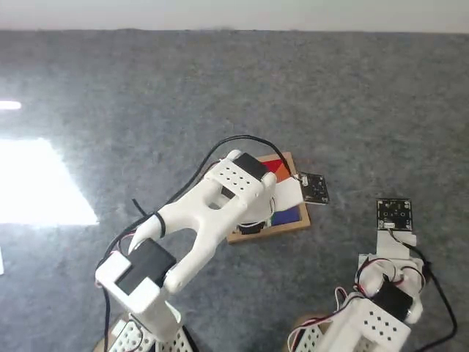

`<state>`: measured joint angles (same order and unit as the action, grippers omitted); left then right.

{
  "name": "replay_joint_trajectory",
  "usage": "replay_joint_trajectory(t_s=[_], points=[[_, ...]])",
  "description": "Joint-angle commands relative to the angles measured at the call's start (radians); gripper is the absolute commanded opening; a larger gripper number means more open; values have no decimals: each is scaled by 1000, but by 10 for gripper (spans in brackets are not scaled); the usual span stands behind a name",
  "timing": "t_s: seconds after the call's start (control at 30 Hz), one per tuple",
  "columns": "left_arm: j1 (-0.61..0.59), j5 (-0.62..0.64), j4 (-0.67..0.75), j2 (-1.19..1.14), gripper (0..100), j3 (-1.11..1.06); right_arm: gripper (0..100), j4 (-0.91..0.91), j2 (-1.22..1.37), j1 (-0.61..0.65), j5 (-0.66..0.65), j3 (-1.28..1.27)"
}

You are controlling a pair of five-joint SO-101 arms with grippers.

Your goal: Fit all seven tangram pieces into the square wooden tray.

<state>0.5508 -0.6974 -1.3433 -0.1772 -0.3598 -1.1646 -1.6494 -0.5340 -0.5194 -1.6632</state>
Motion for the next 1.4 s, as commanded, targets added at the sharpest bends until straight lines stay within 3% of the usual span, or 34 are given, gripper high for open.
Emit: replay_joint_trajectory(t_s=[0.0,0.23,1.03,1.37], points=[[8,5,9,3,15,18,329,19,-15,-5,-12,6],[9,20,17,8,79,-25,329,19,-15,-5,-12,6],[-2,-5,-63,3,81,122,329,19,-15,-5,-12,6],[-110,-18,-37,3,79,116,329,19,-15,-5,-12,6]])
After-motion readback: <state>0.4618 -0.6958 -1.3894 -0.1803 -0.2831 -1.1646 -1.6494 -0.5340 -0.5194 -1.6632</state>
